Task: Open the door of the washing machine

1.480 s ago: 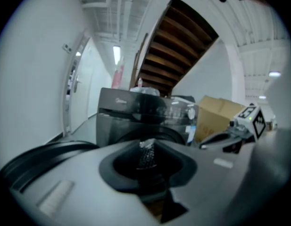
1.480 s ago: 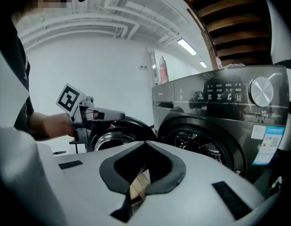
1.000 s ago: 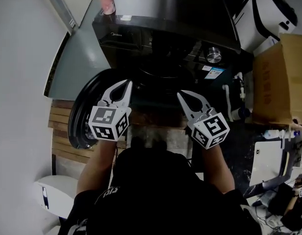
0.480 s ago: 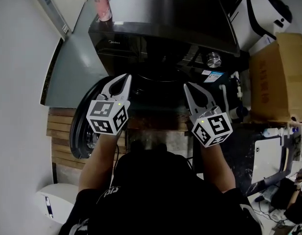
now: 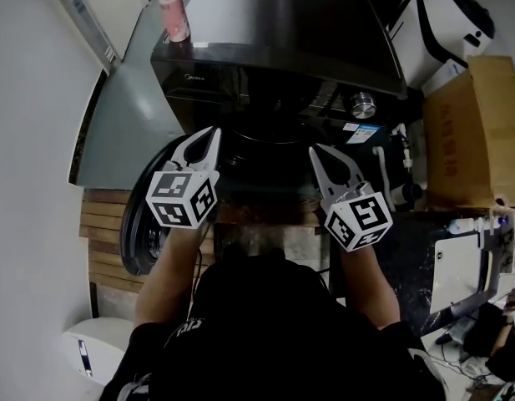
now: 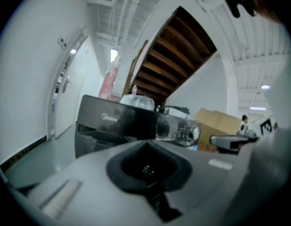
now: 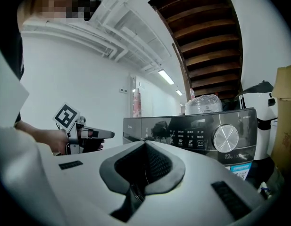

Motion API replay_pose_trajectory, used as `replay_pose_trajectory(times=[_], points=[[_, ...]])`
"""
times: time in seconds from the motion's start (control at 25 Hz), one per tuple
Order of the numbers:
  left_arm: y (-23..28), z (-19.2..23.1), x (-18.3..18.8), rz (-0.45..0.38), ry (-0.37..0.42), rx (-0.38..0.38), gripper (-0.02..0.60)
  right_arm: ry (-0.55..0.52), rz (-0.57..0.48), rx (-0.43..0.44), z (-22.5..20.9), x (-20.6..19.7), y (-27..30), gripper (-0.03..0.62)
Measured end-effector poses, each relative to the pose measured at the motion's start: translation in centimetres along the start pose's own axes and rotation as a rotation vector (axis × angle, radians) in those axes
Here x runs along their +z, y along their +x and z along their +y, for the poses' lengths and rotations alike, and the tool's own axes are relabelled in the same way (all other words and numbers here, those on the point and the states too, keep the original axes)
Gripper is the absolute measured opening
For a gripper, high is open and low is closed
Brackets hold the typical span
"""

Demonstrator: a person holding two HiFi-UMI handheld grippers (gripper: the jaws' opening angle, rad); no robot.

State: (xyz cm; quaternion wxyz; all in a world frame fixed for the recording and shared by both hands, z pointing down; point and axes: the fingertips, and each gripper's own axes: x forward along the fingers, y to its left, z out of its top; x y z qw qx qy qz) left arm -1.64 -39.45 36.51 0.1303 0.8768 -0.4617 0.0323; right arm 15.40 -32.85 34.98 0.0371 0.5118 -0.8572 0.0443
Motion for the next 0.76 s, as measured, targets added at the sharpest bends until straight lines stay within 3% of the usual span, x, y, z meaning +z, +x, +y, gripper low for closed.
replay_pose_trajectory(times=[0.76], points=[[-0.6, -0.3, -1.1, 0.026, 0.011, 0.007, 0.008, 0.02, 0.025, 0.0, 0.0, -1.3, -0.7, -0.009]])
